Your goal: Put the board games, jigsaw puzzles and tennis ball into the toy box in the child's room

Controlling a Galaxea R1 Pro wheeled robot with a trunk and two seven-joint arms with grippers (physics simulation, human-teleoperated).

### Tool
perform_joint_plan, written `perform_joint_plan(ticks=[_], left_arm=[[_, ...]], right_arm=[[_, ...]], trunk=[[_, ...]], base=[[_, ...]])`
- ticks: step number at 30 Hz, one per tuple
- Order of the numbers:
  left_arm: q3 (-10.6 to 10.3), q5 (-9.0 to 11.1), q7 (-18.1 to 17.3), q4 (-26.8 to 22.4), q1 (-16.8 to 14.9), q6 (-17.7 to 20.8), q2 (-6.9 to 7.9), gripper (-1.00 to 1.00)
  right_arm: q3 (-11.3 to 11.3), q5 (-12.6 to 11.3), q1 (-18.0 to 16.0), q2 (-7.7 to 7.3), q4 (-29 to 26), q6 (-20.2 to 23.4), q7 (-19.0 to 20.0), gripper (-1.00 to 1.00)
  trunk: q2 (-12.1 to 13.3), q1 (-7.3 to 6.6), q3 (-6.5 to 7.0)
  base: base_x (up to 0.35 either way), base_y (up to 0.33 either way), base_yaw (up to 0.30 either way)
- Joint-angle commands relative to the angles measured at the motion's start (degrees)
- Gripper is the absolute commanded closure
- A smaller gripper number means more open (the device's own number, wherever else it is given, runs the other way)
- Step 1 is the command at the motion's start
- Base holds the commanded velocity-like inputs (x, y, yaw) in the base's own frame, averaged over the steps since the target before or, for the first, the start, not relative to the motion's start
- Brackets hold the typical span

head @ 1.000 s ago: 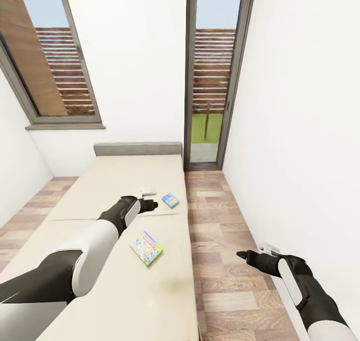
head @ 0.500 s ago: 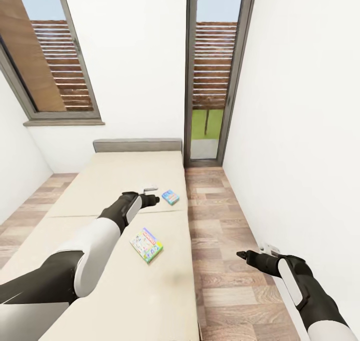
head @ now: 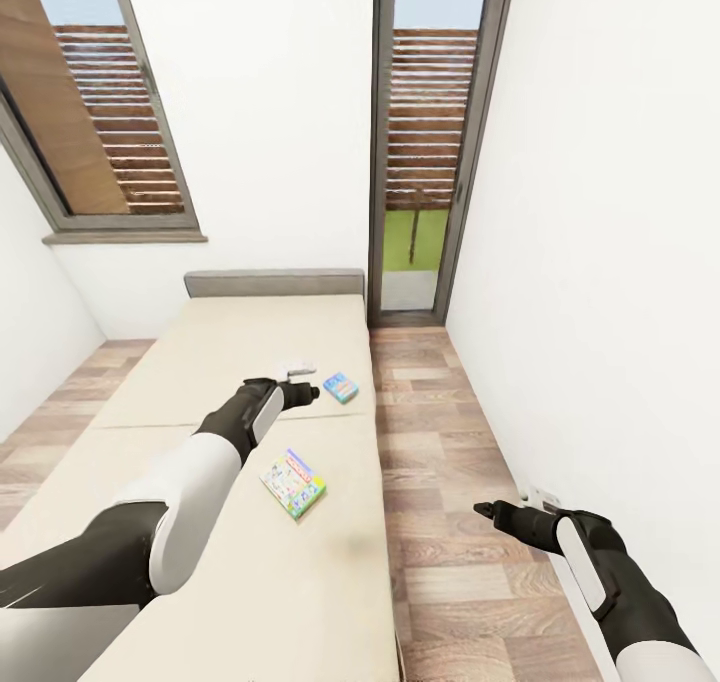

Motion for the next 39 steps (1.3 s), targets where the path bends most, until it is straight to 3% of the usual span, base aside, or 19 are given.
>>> perform_joint_plan(ticks=[1, 15, 26, 39], left_arm=[[0.3, 0.1, 0.2, -0.1, 0.0, 0.3, -0.07, -1.00], [0.3, 0.0, 0.5, -0.3, -0.7, 0.5, -0.05, -1.00], [0.3, 0.1, 7.3, -0.3, -1.2, 0.4, -0.05, -1.00], [0.3, 0.0, 8.7, -0.3, -1.3, 0.4, -0.57, -1.00]], right_arm=[[-0.1, 0.3, 0.0, 0.01, 0.0, 0.3, 0.4, -1.00], [-0.1, 0.3, 0.0, 0.00, 0.5, 0.1, 0.4, -1.00], [-0.1, 0.3, 0.0, 0.00, 0.6, 0.1, 0.5, -1.00], [-0.1, 0.3, 0.0, -0.06, 0.7, 0.1, 0.4, -1.00]], trunk=[[-0.1, 0.03, -0.21], [-0.1, 0.03, -1.54], [-0.1, 0.03, -2.58], [-0.1, 0.03, -3.81]], base=[[0.000, 0.000, 0.000], [0.000, 0.000, 0.000], [0.000, 0.000, 0.000], [0.000, 0.000, 0.000]])
